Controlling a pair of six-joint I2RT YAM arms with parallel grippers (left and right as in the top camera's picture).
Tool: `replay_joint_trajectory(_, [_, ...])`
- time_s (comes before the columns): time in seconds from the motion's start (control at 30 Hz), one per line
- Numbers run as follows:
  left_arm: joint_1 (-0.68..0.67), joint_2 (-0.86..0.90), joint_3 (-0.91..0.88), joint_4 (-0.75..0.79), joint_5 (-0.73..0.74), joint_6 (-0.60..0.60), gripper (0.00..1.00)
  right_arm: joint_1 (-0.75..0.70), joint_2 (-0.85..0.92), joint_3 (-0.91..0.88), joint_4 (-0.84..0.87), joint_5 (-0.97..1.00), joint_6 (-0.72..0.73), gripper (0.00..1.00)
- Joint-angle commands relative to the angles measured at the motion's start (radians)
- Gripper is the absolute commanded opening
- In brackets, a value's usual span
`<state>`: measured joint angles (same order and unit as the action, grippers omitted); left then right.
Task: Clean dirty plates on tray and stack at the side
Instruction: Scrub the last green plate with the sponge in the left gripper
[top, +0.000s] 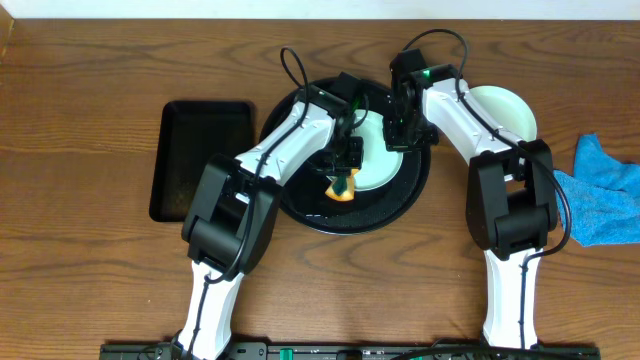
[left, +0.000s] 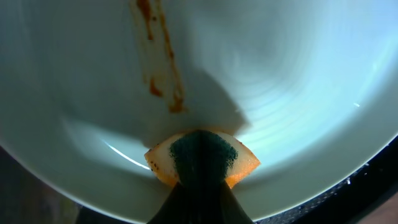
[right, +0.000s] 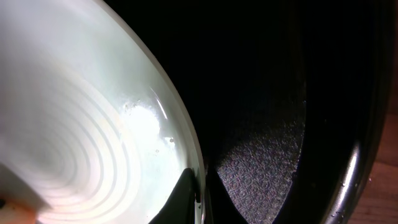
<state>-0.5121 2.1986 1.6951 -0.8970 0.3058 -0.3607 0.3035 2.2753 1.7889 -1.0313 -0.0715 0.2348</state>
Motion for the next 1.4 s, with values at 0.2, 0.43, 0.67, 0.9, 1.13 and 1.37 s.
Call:
replay_joint_trajectory(0.2, [0.07, 0.046, -0.002, 0.006, 0.081, -0.023, 0.07, 0.008, 0.018, -0.018, -0.012, -0.011, 0.003, 0.01])
replay_joint_trajectory(0.43, [0.071, 0.076, -0.002, 0.084, 0.166, -0.024, 0.07, 0.008, 0.018, -0.018, -0.012, -0.011, 0.003, 0.01])
replay_joint_trajectory(0.67, [0.071, 0.076, -0.002, 0.135, 0.166, -0.042, 0.08, 0.008, 0.018, -0.018, -0.013, -0.011, 0.003, 0.01])
replay_joint_trajectory(0.9, [0.072, 0.093, -0.002, 0.159, 0.152, -0.045, 0.07, 0.008, 0.018, -0.018, -0.016, -0.011, 0.003, 0.01])
replay_joint_trajectory(1.13, [0.105, 0.119, -0.002, 0.188, 0.15, -0.045, 0.07, 0.008, 0.018, -0.018, -0.016, -0.011, 0.003, 0.01])
replay_joint_trajectory(1.37, [0.125, 0.119, -0.002, 0.241, 0.13, -0.045, 0.08, 0.009, 0.018, -0.018, -0.016, -0.011, 0.003, 0.01])
